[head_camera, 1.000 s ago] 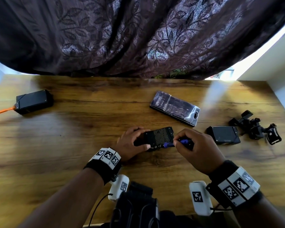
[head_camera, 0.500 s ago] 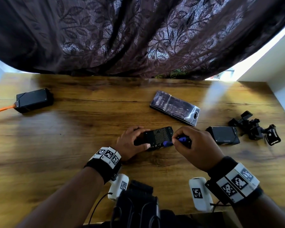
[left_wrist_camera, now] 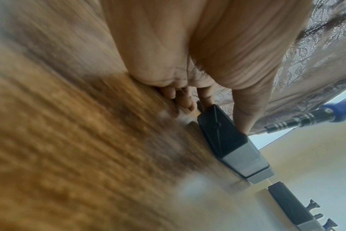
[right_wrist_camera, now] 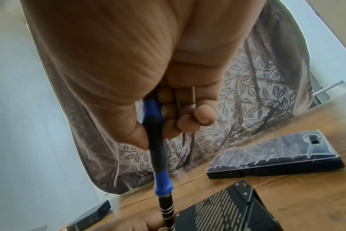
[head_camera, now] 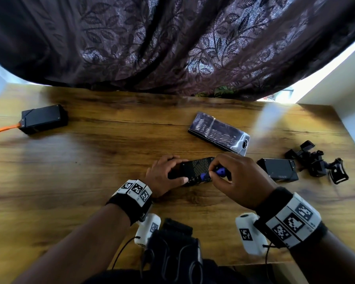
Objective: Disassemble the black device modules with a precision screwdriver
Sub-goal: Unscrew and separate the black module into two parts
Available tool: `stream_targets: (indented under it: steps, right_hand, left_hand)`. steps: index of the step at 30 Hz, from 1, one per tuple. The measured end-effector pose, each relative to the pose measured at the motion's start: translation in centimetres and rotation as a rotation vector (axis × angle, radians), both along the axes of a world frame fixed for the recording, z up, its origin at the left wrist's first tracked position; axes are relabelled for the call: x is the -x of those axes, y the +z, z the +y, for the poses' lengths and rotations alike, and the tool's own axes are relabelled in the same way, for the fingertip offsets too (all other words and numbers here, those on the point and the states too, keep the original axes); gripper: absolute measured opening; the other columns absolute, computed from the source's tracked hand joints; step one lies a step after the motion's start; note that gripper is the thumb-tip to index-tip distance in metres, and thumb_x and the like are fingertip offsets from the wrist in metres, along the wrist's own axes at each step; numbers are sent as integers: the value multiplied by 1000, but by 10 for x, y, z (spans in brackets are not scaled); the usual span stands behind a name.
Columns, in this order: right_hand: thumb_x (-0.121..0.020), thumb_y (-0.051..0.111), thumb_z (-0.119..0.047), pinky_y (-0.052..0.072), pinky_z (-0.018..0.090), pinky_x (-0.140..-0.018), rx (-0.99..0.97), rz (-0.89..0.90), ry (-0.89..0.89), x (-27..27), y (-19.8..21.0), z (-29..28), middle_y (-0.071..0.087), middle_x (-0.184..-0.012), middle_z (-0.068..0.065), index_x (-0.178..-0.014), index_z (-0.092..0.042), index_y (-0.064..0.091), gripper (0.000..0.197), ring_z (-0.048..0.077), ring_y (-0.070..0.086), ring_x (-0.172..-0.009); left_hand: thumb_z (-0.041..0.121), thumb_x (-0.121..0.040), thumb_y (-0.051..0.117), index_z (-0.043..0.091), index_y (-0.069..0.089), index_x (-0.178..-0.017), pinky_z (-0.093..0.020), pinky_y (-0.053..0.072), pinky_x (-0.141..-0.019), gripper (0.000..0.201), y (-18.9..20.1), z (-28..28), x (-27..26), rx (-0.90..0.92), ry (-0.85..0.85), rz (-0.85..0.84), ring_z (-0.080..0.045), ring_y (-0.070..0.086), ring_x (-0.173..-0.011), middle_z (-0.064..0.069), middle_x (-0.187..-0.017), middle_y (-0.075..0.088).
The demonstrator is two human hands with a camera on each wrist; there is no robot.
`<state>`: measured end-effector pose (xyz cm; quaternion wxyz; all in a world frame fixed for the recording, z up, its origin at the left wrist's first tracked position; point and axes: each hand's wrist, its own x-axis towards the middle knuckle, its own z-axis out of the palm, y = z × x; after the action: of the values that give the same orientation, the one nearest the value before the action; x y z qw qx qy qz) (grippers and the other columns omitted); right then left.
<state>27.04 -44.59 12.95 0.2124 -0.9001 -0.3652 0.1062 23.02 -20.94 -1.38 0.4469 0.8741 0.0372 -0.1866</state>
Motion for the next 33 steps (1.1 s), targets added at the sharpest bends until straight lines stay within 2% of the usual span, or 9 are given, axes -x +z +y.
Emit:
stream_targets:
  steps: [4, 9, 13, 17, 20, 23, 26, 29, 33]
  right_hand:
    - [-91, 63, -32, 39, 12, -59, 3, 6, -6, 1, 1, 1, 58, -86, -17, -91, -28, 62, 4, 0, 54, -76]
    - [-92, 63, -32, 38, 12, -58, 33, 14, -10, 1, 3, 3, 57, -88, -17, -92, -28, 62, 4, -1, 53, -77]
    - [-95, 60, -34, 45, 20, -62, 105, 24, 4, 1, 10, 10, 59, -90, -14, -94, -30, 59, 5, 4, 55, -76]
    - [-98, 58, -36, 48, 23, -70, 278, -4, 139, -2, 25, 25, 52, -101, -13, -105, -29, 56, 10, 6, 52, -83]
    - [-93, 68, -25, 54, 26, -78, 392, -15, 251, -10, 32, 37, 50, -107, -12, -111, -27, 57, 21, 8, 54, -90]
    - [-92, 70, -22, 55, 30, -80, 490, -63, 312, -19, 34, 49, 55, -106, -7, -113, -23, 61, 23, 11, 56, -91]
    - [-97, 64, -26, 53, 31, -77, 584, -145, 358, -22, 35, 59, 58, -100, -3, -109, -19, 64, 14, 15, 56, -86]
    - [-100, 59, -31, 56, 36, -73, 704, -211, 374, -20, 35, 64, 63, -95, 1, -105, -18, 69, 18, 20, 63, -80]
    - [-97, 61, -23, 52, 32, -72, 685, -180, 413, -13, 34, 63, 59, -104, 2, -117, -18, 61, 21, 18, 58, -82]
  left_hand:
    - [80, -68, 54, 64, 37, -138, -54, 35, -114, 74, -3, 0, -1, -5, -2, -6, -14, 34, -139, 26, -145, 28]
    - [81, -68, 53, 62, 39, -139, -54, 35, -114, 75, -4, -1, 0, -2, 3, -8, -14, 33, -139, 24, -147, 29]
    - [81, -67, 53, 61, 40, -140, -54, 33, -115, 76, -2, -1, -1, -1, 3, -2, -14, 31, -140, 24, -147, 28]
    - [81, -67, 51, 61, 41, -137, -53, 35, -114, 74, -2, -1, 0, -15, 6, -11, -14, 34, -138, 27, -144, 28]
    - [81, -64, 51, 64, 40, -135, -52, 34, -114, 73, 0, -1, 0, -19, 6, -4, -14, 33, -138, 31, -137, 26]
    - [81, -64, 51, 63, 40, -136, -52, 32, -115, 75, 1, -2, -1, -19, 10, 4, -16, 32, -140, 26, -145, 27]
    - [71, -78, 63, 60, 40, -138, -50, 29, -117, 66, 3, -3, 1, -42, 30, -12, -17, 32, -139, 21, -151, 28]
    - [57, -87, 69, 53, 43, -142, -45, 26, -116, 61, 6, -7, 2, -82, 63, -52, -16, 32, -140, 22, -152, 29]
    - [57, -87, 69, 50, 44, -143, -43, 24, -115, 61, 4, -7, 2, -70, 70, -65, -16, 31, -141, 21, -153, 29]
